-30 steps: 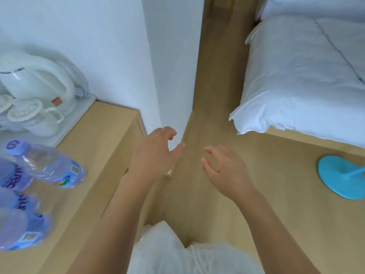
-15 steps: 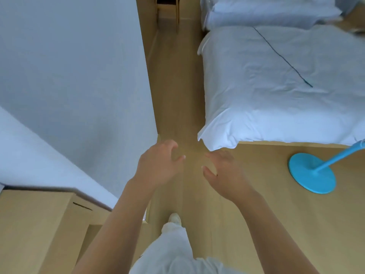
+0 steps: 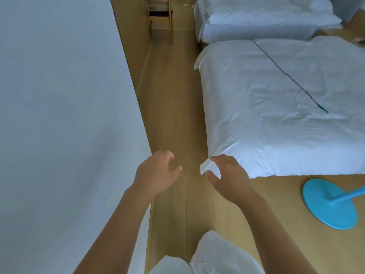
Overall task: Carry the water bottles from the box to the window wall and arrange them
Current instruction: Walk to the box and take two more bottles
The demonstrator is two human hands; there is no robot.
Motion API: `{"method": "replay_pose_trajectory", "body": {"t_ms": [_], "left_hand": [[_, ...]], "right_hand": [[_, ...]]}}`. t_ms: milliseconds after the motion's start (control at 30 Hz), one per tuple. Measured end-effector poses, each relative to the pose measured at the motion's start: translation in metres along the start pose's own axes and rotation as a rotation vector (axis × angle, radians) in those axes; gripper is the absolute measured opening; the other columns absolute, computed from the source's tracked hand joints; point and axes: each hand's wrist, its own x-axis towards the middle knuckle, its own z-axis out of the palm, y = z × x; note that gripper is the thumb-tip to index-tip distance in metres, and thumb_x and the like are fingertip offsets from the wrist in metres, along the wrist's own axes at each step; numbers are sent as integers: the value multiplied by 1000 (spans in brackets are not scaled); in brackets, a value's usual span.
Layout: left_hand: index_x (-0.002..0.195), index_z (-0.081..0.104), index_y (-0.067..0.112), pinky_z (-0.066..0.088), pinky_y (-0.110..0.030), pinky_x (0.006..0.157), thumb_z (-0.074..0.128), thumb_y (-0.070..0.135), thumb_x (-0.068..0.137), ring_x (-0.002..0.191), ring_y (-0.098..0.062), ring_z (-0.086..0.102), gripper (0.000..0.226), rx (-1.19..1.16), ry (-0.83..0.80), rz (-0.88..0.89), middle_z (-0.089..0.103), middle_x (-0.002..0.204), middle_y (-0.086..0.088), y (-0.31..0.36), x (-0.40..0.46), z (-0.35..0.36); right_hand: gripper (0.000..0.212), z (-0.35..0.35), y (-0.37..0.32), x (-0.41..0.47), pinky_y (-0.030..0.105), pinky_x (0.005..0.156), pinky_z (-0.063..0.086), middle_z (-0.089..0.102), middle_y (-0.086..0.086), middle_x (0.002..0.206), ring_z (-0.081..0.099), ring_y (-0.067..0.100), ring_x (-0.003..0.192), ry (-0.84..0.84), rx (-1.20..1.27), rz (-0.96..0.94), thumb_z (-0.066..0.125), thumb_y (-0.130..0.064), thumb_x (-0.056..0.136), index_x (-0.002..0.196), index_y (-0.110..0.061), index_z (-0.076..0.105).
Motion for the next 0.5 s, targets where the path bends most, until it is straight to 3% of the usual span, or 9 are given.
{"method": "replay_pose_trajectory", "body": {"t_ms": [133, 267, 500], "left_hand": [[124, 52, 23, 35, -23, 78, 52, 47, 90, 104, -10, 54, 41, 1, -7, -13, 55, 127, 7, 3, 72, -5], [126, 51, 23, 36, -23, 77, 52, 45, 91, 93, -5, 50, 42, -20, -3, -19, 54, 128, 7, 15, 161, -12], [130, 50, 21, 45, -27, 84, 52, 46, 91, 107, -12, 55, 46, -68, 12, -79, 53, 128, 5, 40, 320, -40]], "right_hand": [[42, -2, 18, 76, 25, 95, 36, 52, -1, 131, 42, 16, 121, 7, 5, -11, 49, -33, 94, 132, -16, 47], [44, -13, 43, 165, 26, 99, 35, 50, -2, 134, 42, 17, 123, -9, -34, -39, 48, -36, 94, 135, -18, 45], [48, -54, 83, 333, 29, 103, 35, 48, -3, 137, 41, 16, 125, -36, -65, -98, 46, -39, 95, 138, -19, 41]]}}
